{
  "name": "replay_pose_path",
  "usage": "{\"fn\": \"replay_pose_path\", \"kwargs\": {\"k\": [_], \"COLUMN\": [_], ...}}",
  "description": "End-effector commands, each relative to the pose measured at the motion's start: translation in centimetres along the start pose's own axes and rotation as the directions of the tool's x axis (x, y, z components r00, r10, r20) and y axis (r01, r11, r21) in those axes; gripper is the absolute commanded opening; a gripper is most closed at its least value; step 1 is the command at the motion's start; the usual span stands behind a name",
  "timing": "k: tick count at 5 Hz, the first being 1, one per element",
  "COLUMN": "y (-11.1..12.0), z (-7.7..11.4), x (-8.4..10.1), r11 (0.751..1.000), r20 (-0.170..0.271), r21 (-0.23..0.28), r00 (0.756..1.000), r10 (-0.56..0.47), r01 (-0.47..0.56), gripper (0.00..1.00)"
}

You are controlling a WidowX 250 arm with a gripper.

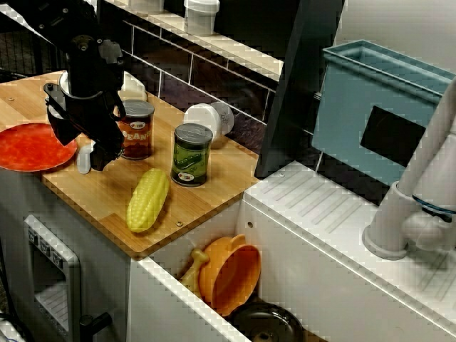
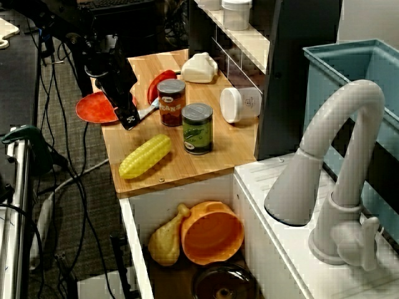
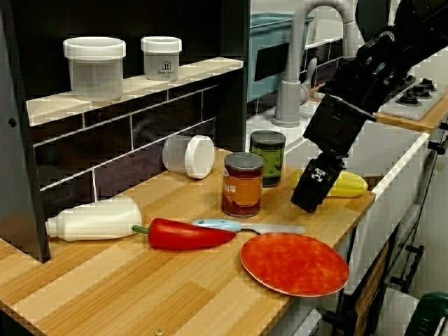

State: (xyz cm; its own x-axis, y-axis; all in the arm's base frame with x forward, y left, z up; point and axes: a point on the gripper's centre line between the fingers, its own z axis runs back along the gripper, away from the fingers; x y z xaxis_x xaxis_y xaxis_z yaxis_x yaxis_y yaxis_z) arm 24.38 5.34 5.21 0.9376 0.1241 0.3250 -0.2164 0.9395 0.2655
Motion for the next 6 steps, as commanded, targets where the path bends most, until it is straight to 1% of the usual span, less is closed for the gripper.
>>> {"fn": "replay_pose_path", "kwargs": {"k": [1, 3, 4, 5, 6], "y": [0.0, -0.3, -0.7, -1.7, -2.6], "z": [0.2, 0.1, 0.1, 0.7, 1.7], "x": [0.3, -0.2, -0.3, -0.5, -0.9], "r11": [1.0, 1.0, 1.0, 0.999, 0.997], "r20": [0.026, 0.027, 0.005, -0.028, 0.001], "r21": [0.004, 0.001, -0.009, -0.043, -0.077], "r00": [1.0, 1.0, 1.0, 1.0, 1.0], "r10": [-0.007, -0.014, -0.012, -0.004, 0.02], "r01": [0.007, 0.014, 0.012, 0.003, -0.02], "gripper": [0.0, 0.0, 0.0, 0.0, 0.0]}}
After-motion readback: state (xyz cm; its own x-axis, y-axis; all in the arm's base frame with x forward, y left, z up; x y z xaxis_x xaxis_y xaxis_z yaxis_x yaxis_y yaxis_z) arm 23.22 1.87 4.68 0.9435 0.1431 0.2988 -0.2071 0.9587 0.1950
